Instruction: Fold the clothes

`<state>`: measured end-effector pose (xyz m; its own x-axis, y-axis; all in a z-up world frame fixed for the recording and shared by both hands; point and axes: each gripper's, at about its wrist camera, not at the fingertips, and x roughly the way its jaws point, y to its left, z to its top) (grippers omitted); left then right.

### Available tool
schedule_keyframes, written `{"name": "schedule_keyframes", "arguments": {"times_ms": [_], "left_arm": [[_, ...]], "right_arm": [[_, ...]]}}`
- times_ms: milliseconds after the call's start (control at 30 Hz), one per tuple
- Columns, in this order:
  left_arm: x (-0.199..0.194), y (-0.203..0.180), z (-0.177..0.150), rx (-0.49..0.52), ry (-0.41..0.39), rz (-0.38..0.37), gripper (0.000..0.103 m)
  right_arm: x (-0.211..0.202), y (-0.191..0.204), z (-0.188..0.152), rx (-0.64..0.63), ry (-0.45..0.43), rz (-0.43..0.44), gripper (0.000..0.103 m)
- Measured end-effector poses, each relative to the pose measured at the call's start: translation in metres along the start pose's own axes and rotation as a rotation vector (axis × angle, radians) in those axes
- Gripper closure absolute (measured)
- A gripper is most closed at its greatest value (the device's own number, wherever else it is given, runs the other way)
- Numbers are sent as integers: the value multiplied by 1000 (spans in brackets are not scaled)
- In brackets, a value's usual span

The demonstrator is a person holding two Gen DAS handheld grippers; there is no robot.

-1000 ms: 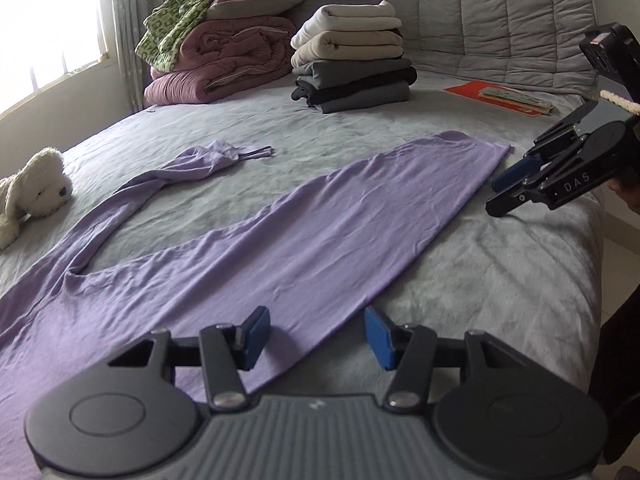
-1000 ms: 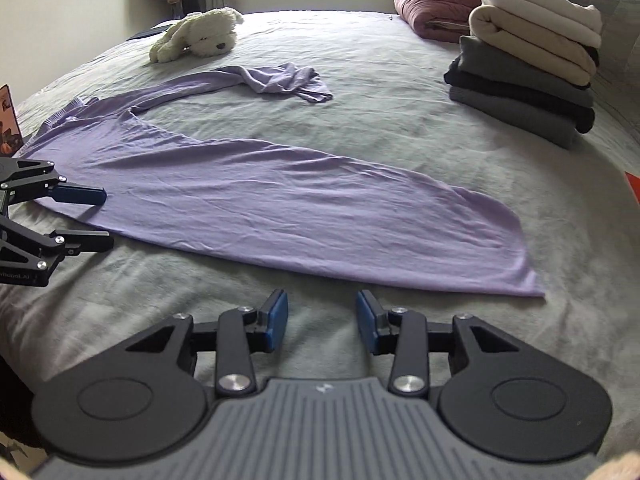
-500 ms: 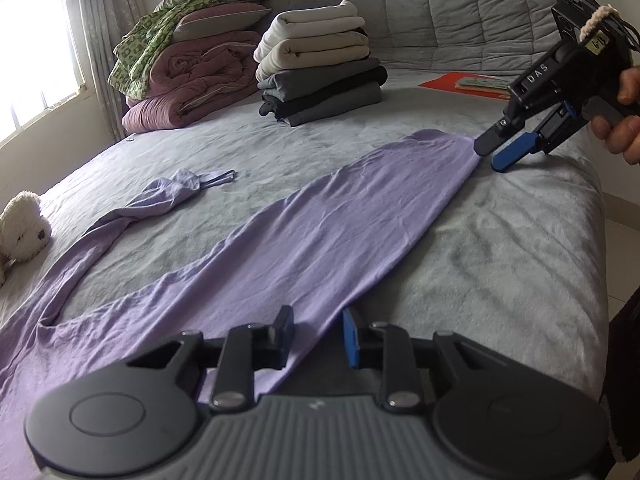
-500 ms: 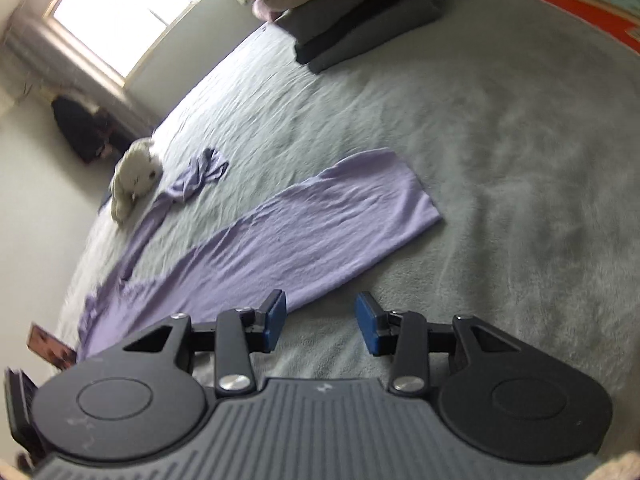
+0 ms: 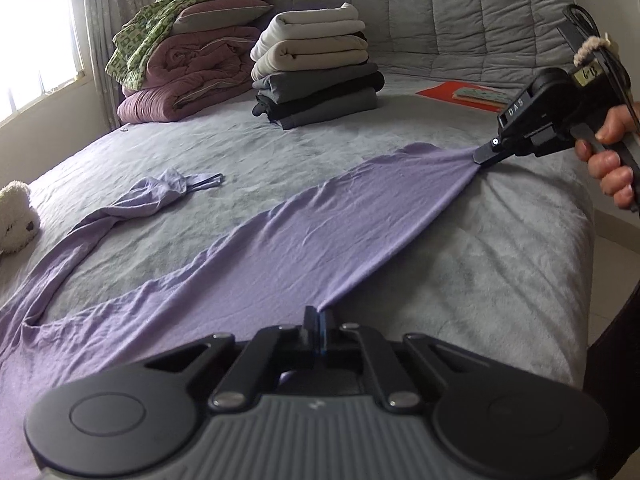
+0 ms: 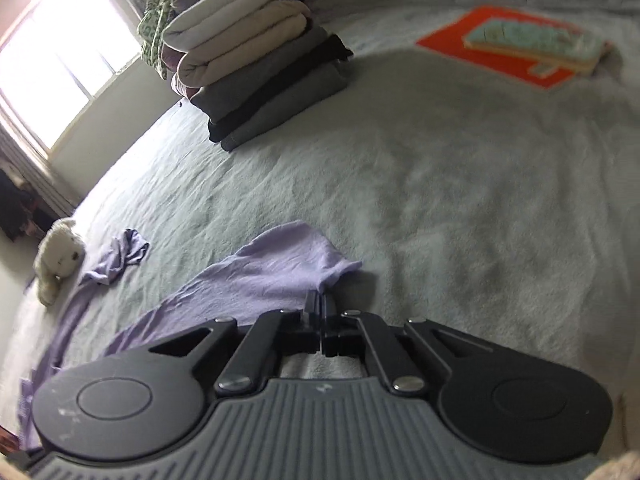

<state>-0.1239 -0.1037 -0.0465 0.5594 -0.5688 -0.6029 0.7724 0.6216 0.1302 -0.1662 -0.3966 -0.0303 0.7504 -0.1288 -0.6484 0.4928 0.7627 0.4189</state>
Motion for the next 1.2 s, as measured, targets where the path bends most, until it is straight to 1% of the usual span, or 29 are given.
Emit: {"name": "schedule_keyframes", "arguments": {"times_ms": [33,100,167,267,333,367,400,433,467,500,567,667,800,867,1000,1100,1133,1167,1200], "left_arm": [[-2,1,1,-10,-5,-14,103],[-6,0,2,-21,-8,-43,103],[-6,-3,1,-9,4,-64,103],[0,-8,-5,26,39,-78,103],[0,-8,-6,32,36,-82,102],[-1,-6,-5,25,35,-89,101],[-2,-4,-4,14,32,-98,98],[-3,-2,-4,2,25,-110,92],[-4,0,-3,-5,21,-124,90],[-5,0,-3,-9,16,-134,87],[-4,-2,-3,-6,13,-143,84],[0,-5,-3,-1,20,-150,83],[3,-8,-2,4,25,-167,83],[4,-9,-3,5,26,-170,84],[0,-4,-2,-20,18,-200,84],[-5,2,-1,-53,5,-231,83],[-8,7,0,-77,-7,-231,83],[-11,12,0,-93,-16,-223,82],[-14,17,1,-110,-26,-215,81]], "right_arm": [[-4,2,-1,-21,-10,-27,103],[-5,-3,-4,-27,4,-71,103],[-5,-7,-6,-35,19,-111,103],[0,-6,-8,-69,28,-136,103],[0,-2,-8,-83,21,-150,103],[-1,-1,-8,-85,16,-155,93],[-2,0,-7,-88,10,-158,87],[-3,1,-5,-95,4,-162,78],[-2,2,-3,-105,-4,-166,71],[-2,2,-2,-116,-14,-171,61],[2,-1,2,-123,-21,-162,60],[9,-5,9,-130,-27,-121,60],[25,-4,18,-224,-54,-34,60],[36,-2,20,-265,-50,-13,64],[47,7,17,-343,-56,-58,77],[48,13,19,-343,-68,-92,77],[47,15,20,-344,-77,-100,76],[45,19,20,-352,-88,-102,73],[44,24,20,-366,-98,-98,67]]}}
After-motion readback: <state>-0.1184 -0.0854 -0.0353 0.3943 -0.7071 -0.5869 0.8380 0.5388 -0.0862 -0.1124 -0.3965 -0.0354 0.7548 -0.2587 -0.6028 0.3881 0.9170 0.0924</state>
